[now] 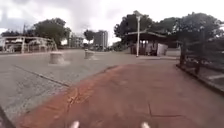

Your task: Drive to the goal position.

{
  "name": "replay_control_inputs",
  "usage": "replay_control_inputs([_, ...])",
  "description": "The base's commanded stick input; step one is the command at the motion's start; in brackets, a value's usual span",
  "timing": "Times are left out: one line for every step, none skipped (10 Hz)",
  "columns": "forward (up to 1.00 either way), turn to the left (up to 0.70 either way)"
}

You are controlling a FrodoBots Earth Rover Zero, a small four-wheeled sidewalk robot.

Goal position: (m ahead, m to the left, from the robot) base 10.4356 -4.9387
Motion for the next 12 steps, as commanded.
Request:
replay_control_inputs([0.7,-0.16])
replay_control_inputs([0.7,0.0])
replay_control_inputs([0.7,-0.05])
replay_control_inputs([0.7,-0.27])
replay_control_inputs([0.7,-0.27])
replay_control_inputs([0.7,-0.27])
replay_control_inputs([0.7,-0.27])
replay_control_inputs([0.7,-0.27])
replay_control_inputs([0.7,-0.27])
replay_control_inputs([0.7,-0.27])
replay_control_inputs([0.7,-0.26])
replay_control_inputs([0.7,0.0])
